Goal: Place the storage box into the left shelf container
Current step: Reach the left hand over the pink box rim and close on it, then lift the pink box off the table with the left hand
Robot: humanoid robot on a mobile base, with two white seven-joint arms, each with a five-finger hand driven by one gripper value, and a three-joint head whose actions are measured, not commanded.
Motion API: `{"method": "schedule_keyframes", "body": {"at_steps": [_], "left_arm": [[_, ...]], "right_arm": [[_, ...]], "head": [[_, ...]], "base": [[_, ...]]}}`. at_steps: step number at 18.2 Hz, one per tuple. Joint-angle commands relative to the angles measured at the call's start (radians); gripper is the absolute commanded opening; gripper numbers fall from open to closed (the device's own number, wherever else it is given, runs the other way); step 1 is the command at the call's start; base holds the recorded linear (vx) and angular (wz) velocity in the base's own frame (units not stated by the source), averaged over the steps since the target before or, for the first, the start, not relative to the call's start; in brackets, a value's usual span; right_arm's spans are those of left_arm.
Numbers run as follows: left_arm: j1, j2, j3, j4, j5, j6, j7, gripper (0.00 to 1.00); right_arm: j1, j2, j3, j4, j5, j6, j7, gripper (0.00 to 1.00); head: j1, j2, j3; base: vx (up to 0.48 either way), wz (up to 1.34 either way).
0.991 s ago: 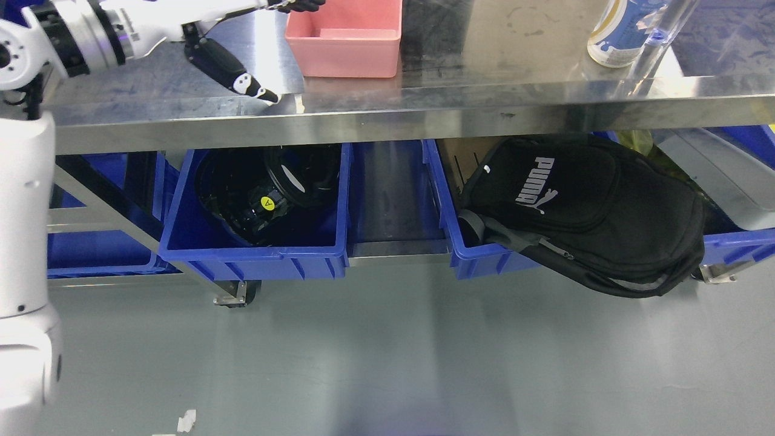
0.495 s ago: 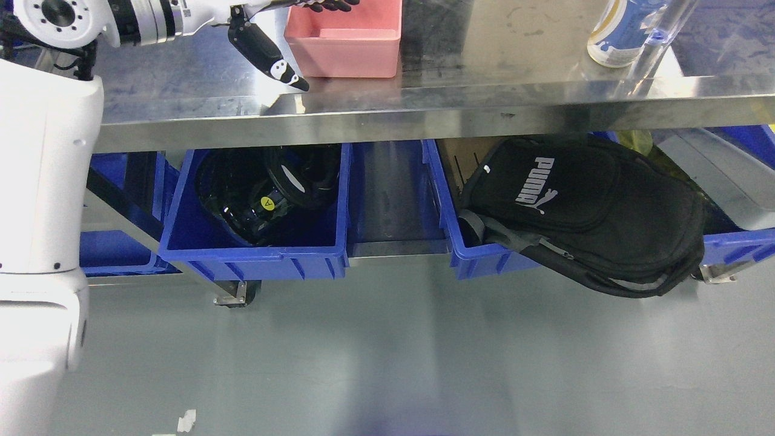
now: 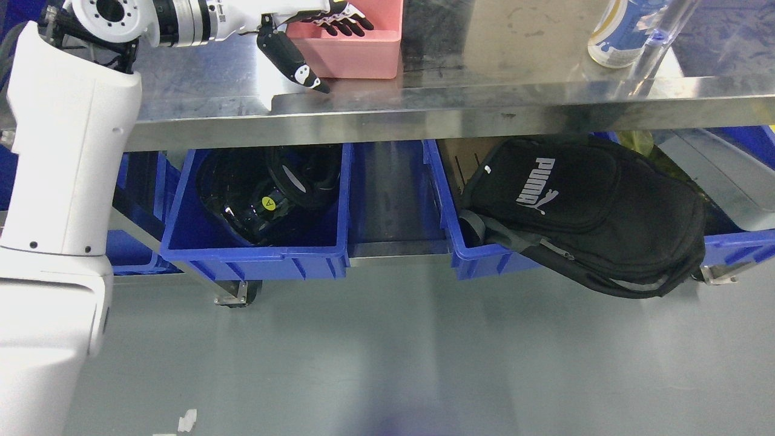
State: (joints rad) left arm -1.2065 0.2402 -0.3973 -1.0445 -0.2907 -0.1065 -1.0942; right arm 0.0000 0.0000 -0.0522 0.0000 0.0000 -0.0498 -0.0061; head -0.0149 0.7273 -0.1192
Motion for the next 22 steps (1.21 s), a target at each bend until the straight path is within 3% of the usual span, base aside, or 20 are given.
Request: {"method": "schedule_keyframes", "body": {"at_steps": [1,9,13,15,18,22], "left_arm": [[-0.008,-0.078,0.021,0.147,-0.016,-0.010,-0.009,0.53],[-0.007,-0.114,0.219,0.190,-0.002,-0.110,-0.010,0.01],[0.004,-0.223,0.449,0.193,0.065,-0.113,-0.009,0.00],[0.021,-0.223,0.566,0.193,0.155,-0.113,-0.006,0.00],[0.068,-0.223,0.577,0.186,0.413,-0.119,0.002,0.00],[0.145,-0.223,0.584,0.115,0.608,-0.198,0.003,0.00]], "right_arm": [[-0.005,-0.017,0.000,-0.017,-0.021,0.001,0.003,1.00],[-0.005,-0.017,0.000,-0.017,-0.021,0.001,0.003,1.00],[-0.005,-0.017,0.000,-0.017,-0.021,0.001,0.005,1.00],[-0.003,-0.017,0.000,-0.017,-0.021,0.001,0.003,1.00],[-0.003,-0.017,0.000,-0.017,-0.021,0.001,0.003,1.00],[-0.005,-0.017,0.000,-0.017,-0.021,0.001,0.003,1.00]], "head": [[0.0000,0.000,0.000],[0.0000,0.000,0.000],[0.0000,0.000,0.000],[0.0000,0.000,0.000],[0.0000,0.000,0.000],[0.0000,0.000,0.000]], "base": [[0.002,0.02],[0.009,0.12],[0.020,0.00],[-0.003,0.02],[-0.002,-0.02],[-0.003,-0.03]]}}
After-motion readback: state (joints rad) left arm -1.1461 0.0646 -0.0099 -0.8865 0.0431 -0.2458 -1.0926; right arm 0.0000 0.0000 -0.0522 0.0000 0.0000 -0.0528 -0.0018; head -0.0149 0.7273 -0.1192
